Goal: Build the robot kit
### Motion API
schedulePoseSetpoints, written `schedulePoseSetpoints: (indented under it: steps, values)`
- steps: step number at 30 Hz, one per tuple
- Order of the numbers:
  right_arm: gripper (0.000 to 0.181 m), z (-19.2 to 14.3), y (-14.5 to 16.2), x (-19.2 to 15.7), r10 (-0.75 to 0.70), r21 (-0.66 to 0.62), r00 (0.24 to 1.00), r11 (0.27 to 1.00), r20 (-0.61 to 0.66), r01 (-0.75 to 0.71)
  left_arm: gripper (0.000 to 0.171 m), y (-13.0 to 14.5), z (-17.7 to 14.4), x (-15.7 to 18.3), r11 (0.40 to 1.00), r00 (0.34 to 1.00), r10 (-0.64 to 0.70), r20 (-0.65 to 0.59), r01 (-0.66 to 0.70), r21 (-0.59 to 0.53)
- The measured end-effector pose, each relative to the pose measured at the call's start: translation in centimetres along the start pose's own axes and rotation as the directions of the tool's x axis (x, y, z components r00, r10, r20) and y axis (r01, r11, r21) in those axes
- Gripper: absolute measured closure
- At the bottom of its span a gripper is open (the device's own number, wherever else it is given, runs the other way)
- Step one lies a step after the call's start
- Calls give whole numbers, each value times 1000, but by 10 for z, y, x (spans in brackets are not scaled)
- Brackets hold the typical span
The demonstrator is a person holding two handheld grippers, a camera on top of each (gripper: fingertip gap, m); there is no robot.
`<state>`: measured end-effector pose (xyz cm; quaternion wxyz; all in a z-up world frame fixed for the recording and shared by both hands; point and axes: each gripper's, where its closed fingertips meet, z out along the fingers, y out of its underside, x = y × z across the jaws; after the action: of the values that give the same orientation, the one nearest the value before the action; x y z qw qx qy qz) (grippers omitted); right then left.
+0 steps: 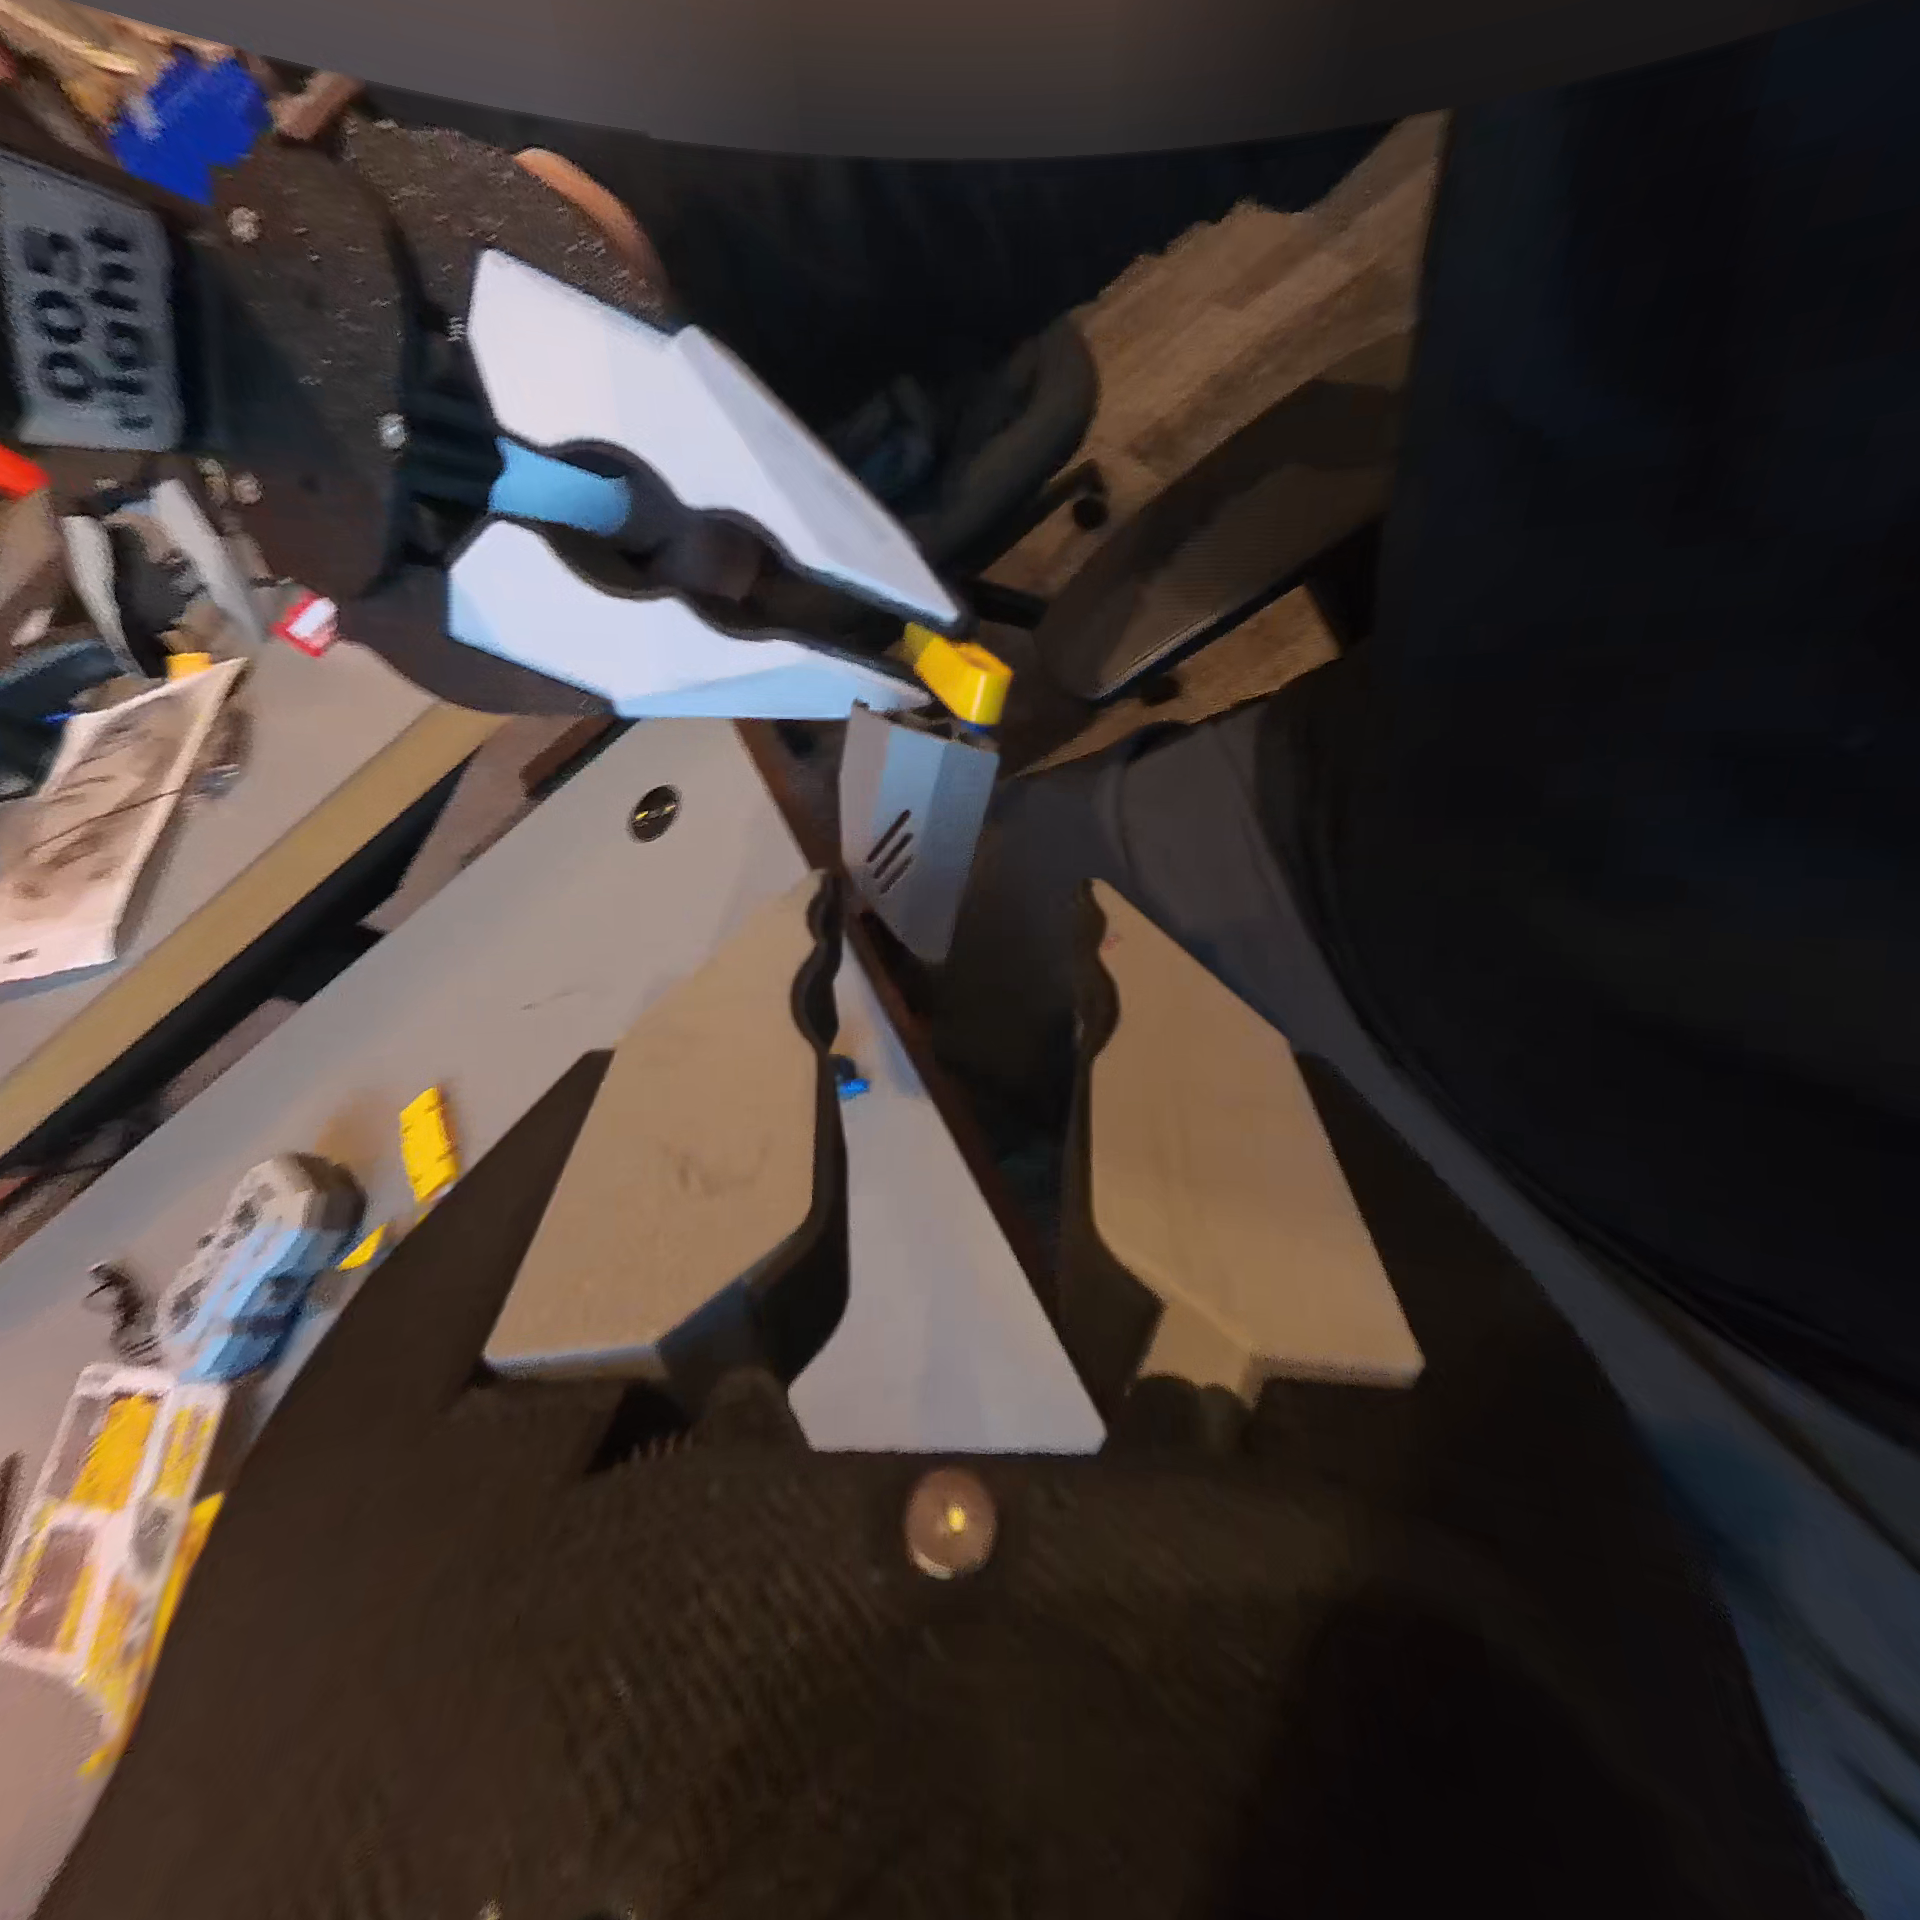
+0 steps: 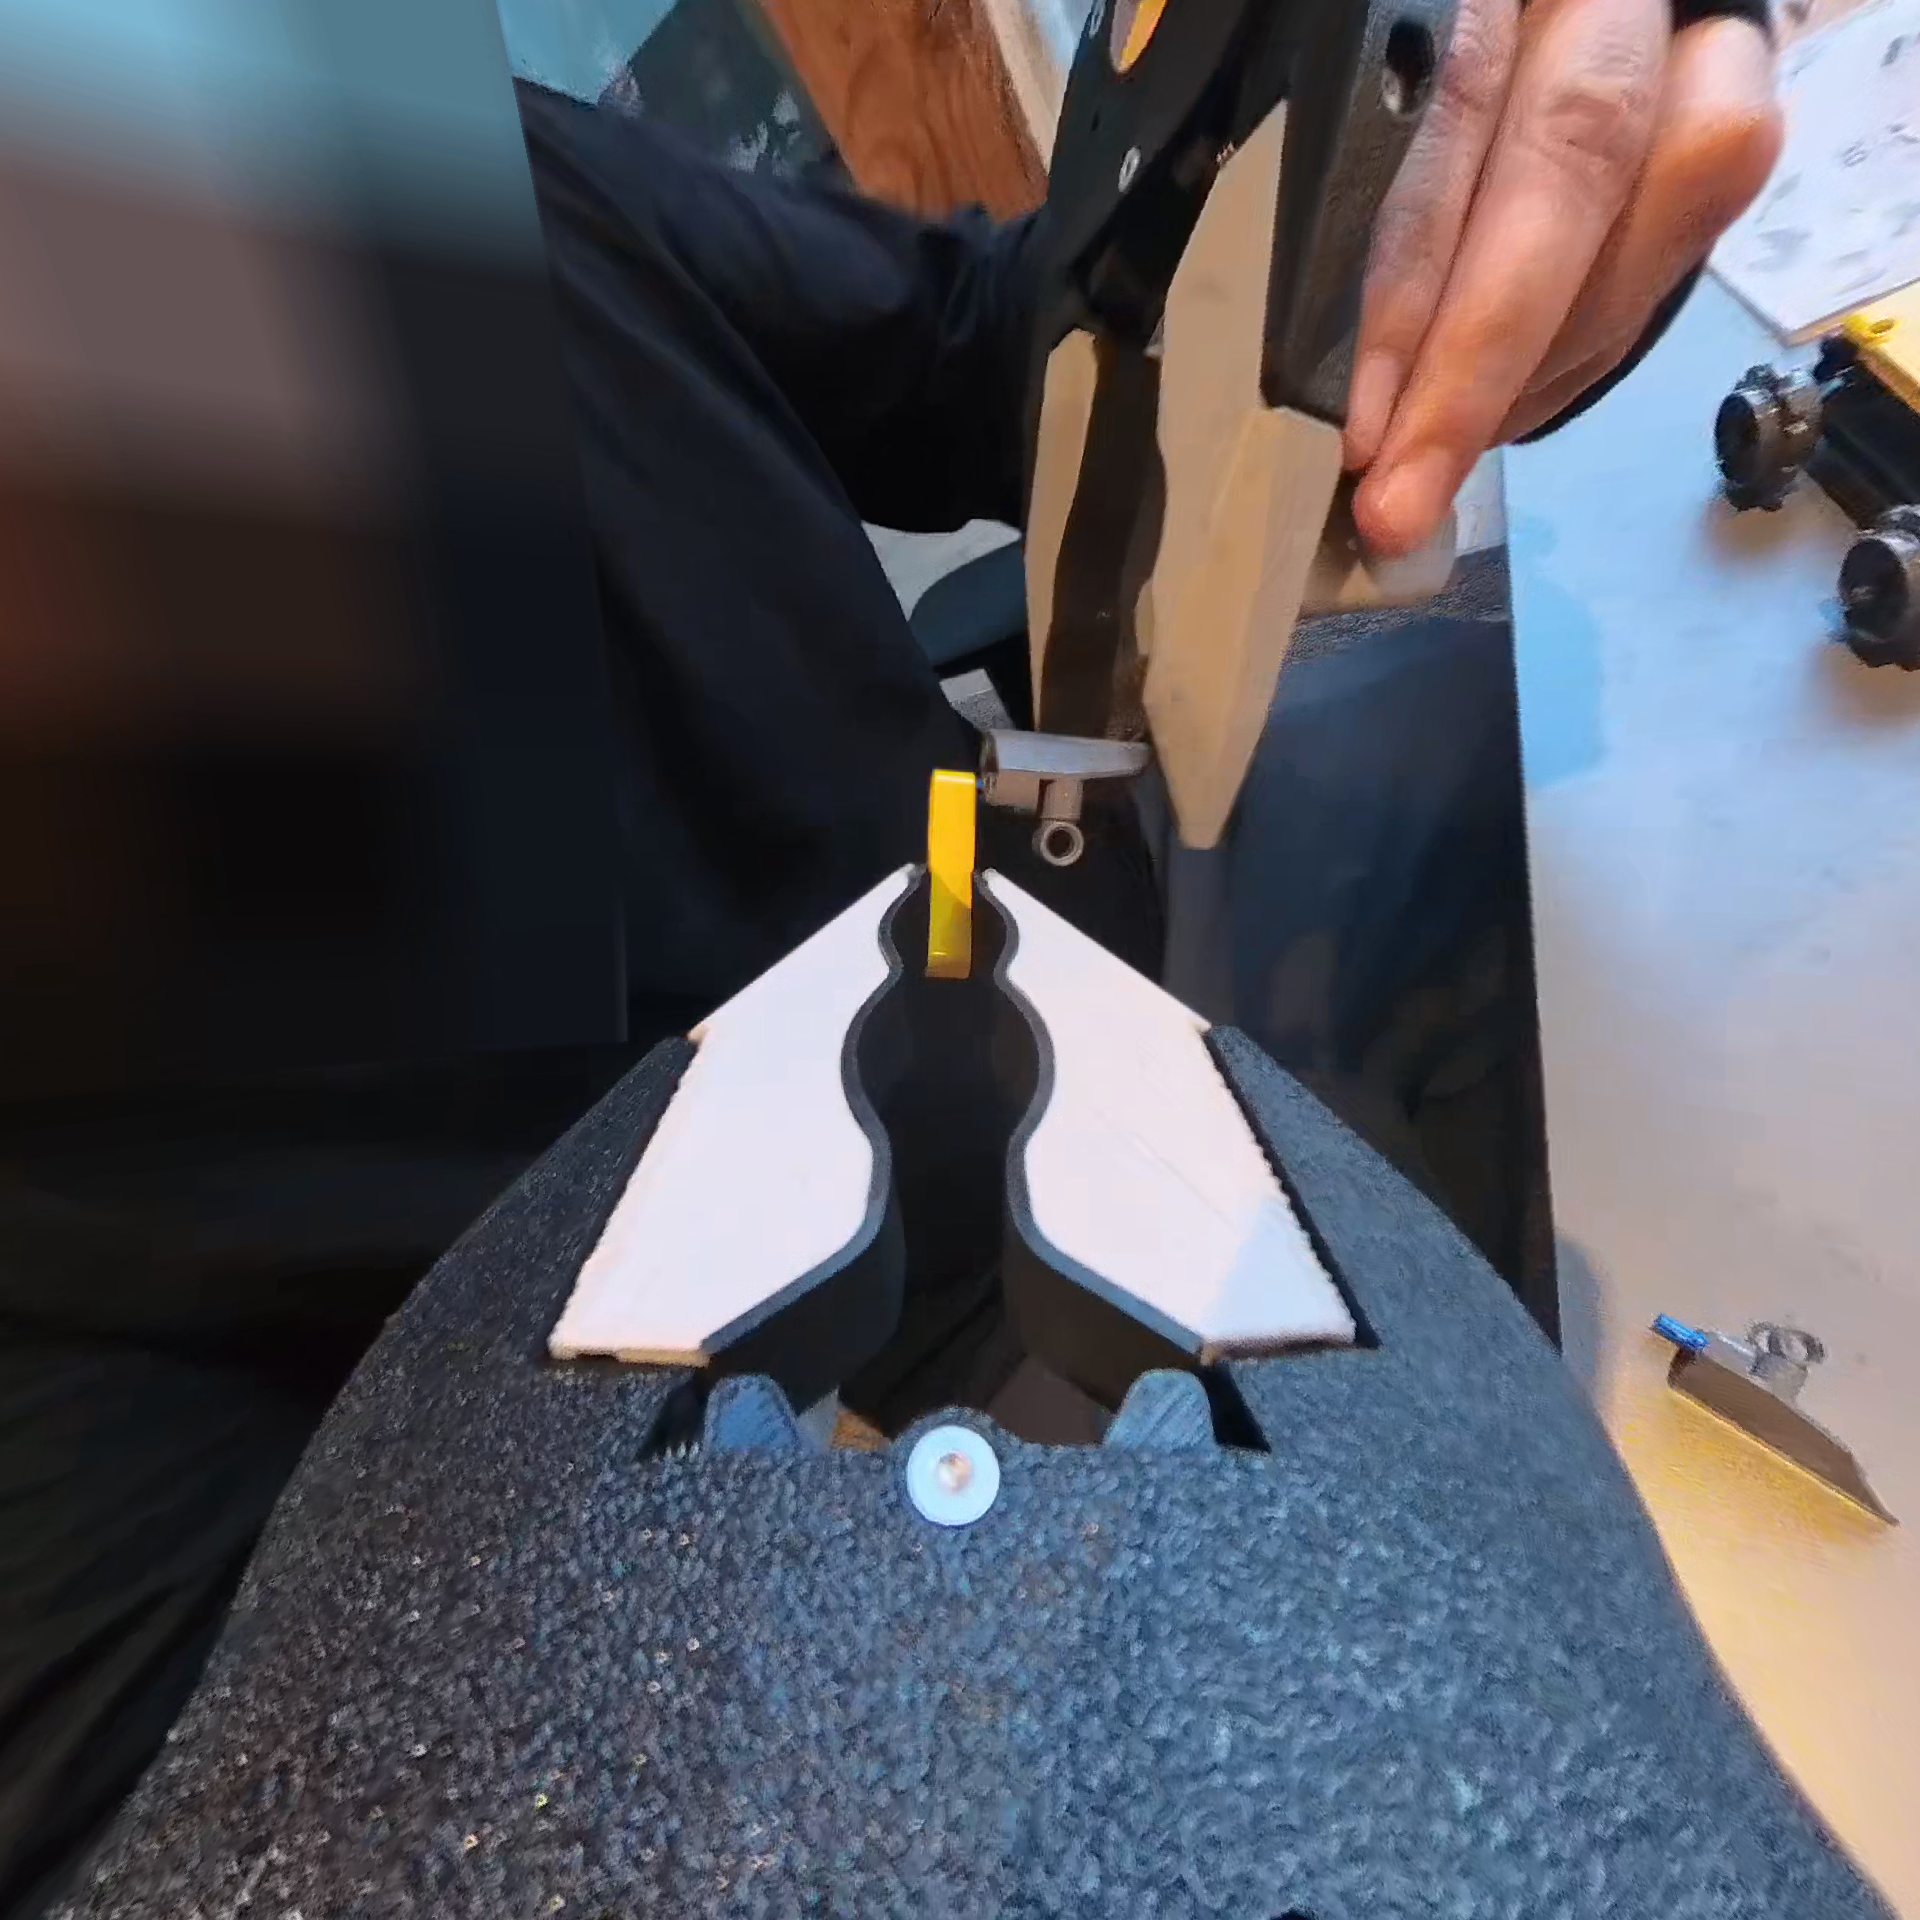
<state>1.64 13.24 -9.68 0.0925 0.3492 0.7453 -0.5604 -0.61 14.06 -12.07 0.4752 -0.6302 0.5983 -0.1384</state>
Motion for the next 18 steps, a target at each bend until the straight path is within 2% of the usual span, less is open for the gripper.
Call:
schedulePoseSetpoints:
  steps: [2, 6, 8, 13, 18]
  values:
    - [174, 2, -2, -3, 3, -22, 1000, 1000, 22, -3, 130, -5, -2, 5, 1000, 998, -20, -58, 21, 17]
    - [174, 9, 2, -4, 18, -86, 999, 996, 45, -14, 131, -2, 3, 9, 1000, 996, -23, -82, 23, 0]
    - [174, 11, 3, -1, 34, -103, 998, 994, 44, -29, 142, -1, 4, 13, 1000, 995, -16, -98, 16, -9]
    - [174, 13, 3, 4, 38, -106, 999, 994, 11, -37, 148, 3, 4, 8, 1000, 1000, -21, -18, 21, -8]
    - [174, 6, 5, 15, 44, -74, 998, 996, -51, -47, 148, 15, 5, -5, 998, 982, 22, 186, -12, -54]
